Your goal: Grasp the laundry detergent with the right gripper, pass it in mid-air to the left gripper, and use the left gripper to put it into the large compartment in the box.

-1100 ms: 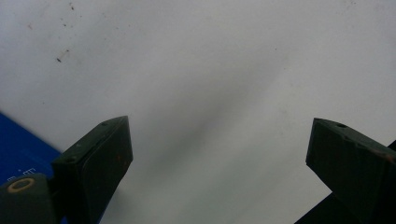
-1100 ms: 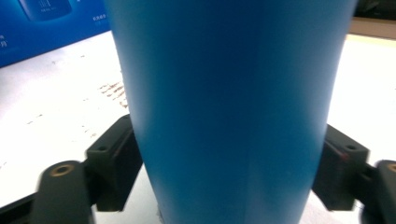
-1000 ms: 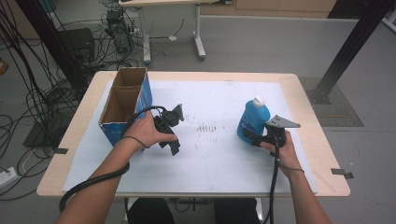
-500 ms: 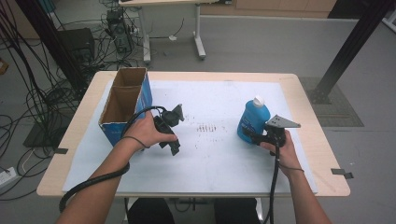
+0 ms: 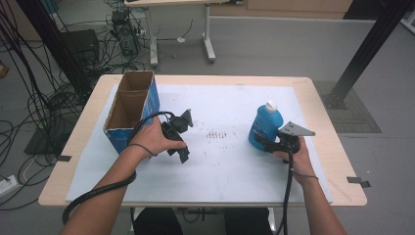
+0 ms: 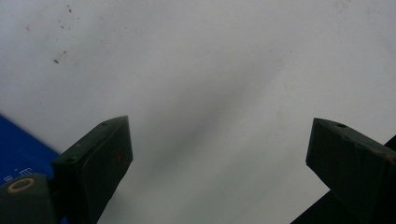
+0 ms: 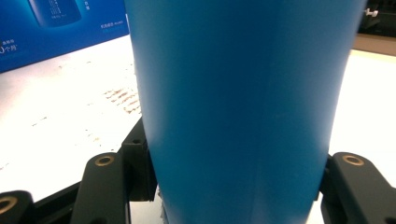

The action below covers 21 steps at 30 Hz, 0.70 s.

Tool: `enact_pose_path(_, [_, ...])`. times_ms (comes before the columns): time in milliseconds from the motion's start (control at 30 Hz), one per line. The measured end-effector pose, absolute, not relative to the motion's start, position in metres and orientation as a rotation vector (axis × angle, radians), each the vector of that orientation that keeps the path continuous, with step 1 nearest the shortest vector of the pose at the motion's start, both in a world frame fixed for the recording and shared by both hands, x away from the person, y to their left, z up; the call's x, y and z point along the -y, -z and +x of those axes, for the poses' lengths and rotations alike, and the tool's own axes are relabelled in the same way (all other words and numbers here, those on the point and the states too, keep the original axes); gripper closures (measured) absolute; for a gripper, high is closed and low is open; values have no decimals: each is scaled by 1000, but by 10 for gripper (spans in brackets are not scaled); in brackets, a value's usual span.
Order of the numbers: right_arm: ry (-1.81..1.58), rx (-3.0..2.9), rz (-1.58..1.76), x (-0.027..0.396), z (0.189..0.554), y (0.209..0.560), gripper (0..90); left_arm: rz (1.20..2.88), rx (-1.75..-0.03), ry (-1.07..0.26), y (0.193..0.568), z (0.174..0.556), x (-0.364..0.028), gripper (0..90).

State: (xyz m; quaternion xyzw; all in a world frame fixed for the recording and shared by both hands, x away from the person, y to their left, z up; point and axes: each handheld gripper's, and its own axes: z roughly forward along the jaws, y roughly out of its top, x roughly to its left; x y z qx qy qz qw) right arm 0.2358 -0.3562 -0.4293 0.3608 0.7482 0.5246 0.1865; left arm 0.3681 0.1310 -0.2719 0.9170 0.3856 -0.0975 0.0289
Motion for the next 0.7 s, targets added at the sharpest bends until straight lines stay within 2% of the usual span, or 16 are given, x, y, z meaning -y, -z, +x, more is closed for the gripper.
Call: enact_pose_path(700, [-1476, -2106, 1009, 356, 236, 430, 407, 2835, -1188, 292, 270, 368, -128, 76])
